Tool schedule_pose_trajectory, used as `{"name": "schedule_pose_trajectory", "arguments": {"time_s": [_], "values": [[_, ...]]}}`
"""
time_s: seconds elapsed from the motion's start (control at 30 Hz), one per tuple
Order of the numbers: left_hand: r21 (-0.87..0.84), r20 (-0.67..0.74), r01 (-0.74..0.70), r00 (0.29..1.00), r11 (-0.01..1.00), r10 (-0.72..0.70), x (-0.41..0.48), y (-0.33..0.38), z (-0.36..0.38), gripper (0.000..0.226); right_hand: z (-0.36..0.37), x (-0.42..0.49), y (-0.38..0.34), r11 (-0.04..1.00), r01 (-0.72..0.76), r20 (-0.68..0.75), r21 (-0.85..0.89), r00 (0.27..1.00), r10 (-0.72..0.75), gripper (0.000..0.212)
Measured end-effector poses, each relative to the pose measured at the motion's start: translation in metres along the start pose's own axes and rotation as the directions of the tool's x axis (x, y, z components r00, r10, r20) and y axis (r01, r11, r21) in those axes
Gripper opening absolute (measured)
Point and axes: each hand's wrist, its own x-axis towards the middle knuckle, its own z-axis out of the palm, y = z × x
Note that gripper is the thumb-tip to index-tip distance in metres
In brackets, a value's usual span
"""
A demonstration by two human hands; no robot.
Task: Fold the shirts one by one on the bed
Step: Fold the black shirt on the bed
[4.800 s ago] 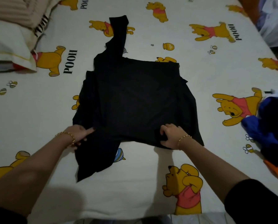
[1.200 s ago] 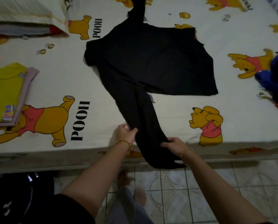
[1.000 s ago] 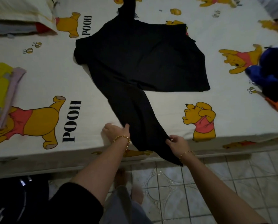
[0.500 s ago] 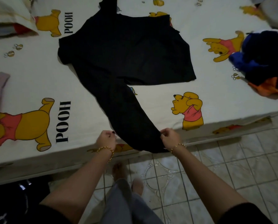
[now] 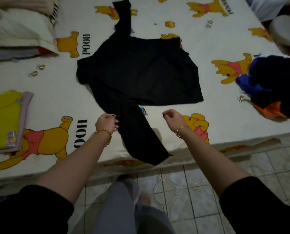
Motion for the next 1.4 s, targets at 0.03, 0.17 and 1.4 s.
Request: {"name": "schedule_pose_trajectory", "arguments": {"time_s": [0.03, 0.17, 1.4], "values": [[0.017, -0.007, -0.021, 1.000, 1.000, 0.021, 0.006, 0.010, -0.004, 0.013, -0.002, 0.009, -0.013, 1.000, 0.014, 0.005, -0.011, 1.000, -0.013, 0.023], [0.103, -0.039, -0.077, 0.996, 0.992, 0.082, 0.046, 0.041, -0.025, 0.016, -0.001, 0.053, -0.068, 0.999, 0.052, 0.034, -0.007, 0.998, -0.052, 0.023], [-0.048, -0.479, 0.000, 0.877, 0.999, -0.023, 0.319, 0.081, -0.016, 0.035, 0.239, 0.403, -0.316, 0.622, 0.616, 0.590, -0.484, 0.754, -0.289, 0.054]]}}
